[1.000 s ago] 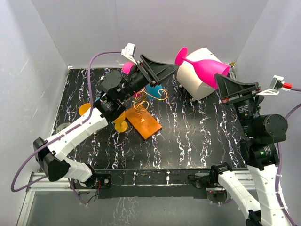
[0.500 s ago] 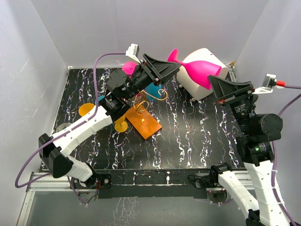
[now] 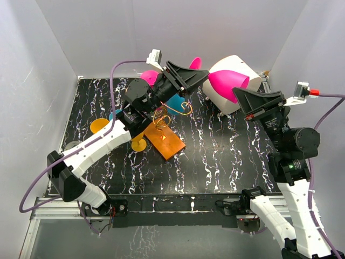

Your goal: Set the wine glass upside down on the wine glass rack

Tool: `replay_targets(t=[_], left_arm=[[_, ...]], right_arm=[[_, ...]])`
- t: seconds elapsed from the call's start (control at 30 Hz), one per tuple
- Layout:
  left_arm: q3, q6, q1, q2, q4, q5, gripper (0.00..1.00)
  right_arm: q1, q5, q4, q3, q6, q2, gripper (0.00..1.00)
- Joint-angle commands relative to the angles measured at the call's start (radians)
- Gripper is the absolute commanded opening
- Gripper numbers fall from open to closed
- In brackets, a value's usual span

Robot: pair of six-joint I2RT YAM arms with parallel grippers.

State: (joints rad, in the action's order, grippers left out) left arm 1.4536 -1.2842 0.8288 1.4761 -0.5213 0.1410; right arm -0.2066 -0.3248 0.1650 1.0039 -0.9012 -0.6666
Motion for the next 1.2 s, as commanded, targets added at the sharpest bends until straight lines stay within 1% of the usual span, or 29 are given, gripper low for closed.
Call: replay_targets(t=[0.0, 0.13, 0.2, 0.27, 0.43, 0.6, 0.7, 0.77, 0.9, 1.0, 1.03, 1.1, 1.13, 1.17], left_arm=[[0.039, -0.01, 0.003, -0.007, 0.023, -0.042, 0.44], [0.077, 0.011, 0.004, -0.004, 0.12, -0.083, 0.49], [0.104, 0.015, 0.004, 0.006, 0.179, -0.114, 0.5], [0.128, 0.017, 0.004, 0.02, 0.195, -0.139, 0.5], [0.2, 0.04, 0.004, 0.072, 0.17, -0.147, 0.52], [0.211, 0.041, 0.003, 0.093, 0.123, -0.183, 0.5], [0.211, 0.071, 0.006, 0.101, 0.048, -0.181, 0.41], [0.224, 0.088, 0.006, 0.109, 0.038, -0.176, 0.34], [0.217, 0.091, 0.007, 0.11, 0.015, -0.179, 0.24], [0.213, 0.092, 0.007, 0.111, -0.004, -0.179, 0.18], [0.213, 0.093, 0.007, 0.11, -0.008, -0.178, 0.14], [0.207, 0.096, 0.007, 0.108, -0.019, -0.178, 0.02], [0.204, 0.098, 0.007, 0.106, -0.023, -0.18, 0.0], [0.2, 0.099, 0.007, 0.103, -0.028, -0.181, 0.0]], right_arm=[[0.001, -0.002, 0.058, 0.009, 0.0, 0.011, 0.0], [0.001, 0.062, 0.057, 0.01, 0.009, -0.004, 0.0], [0.001, 0.066, 0.085, 0.01, -0.007, -0.019, 0.0], [0.001, 0.047, 0.136, 0.001, -0.036, -0.03, 0.0], [0.001, 0.003, 0.171, -0.011, -0.076, -0.039, 0.0], [0.001, -0.046, 0.178, -0.023, -0.103, -0.026, 0.0], [0.001, -0.069, 0.161, -0.024, -0.102, -0.019, 0.0], [0.001, -0.078, 0.138, -0.025, -0.091, -0.01, 0.0], [0.002, -0.097, 0.111, -0.028, -0.082, 0.001, 0.0], [0.001, -0.108, 0.097, -0.037, -0.082, 0.007, 0.0], [0.001, -0.11, 0.092, -0.038, -0.081, 0.01, 0.0], [0.001, -0.112, 0.082, -0.041, -0.077, 0.013, 0.0], [0.001, -0.111, 0.077, -0.043, -0.075, 0.015, 0.0], [0.001, -0.11, 0.07, -0.044, -0.072, 0.017, 0.0]])
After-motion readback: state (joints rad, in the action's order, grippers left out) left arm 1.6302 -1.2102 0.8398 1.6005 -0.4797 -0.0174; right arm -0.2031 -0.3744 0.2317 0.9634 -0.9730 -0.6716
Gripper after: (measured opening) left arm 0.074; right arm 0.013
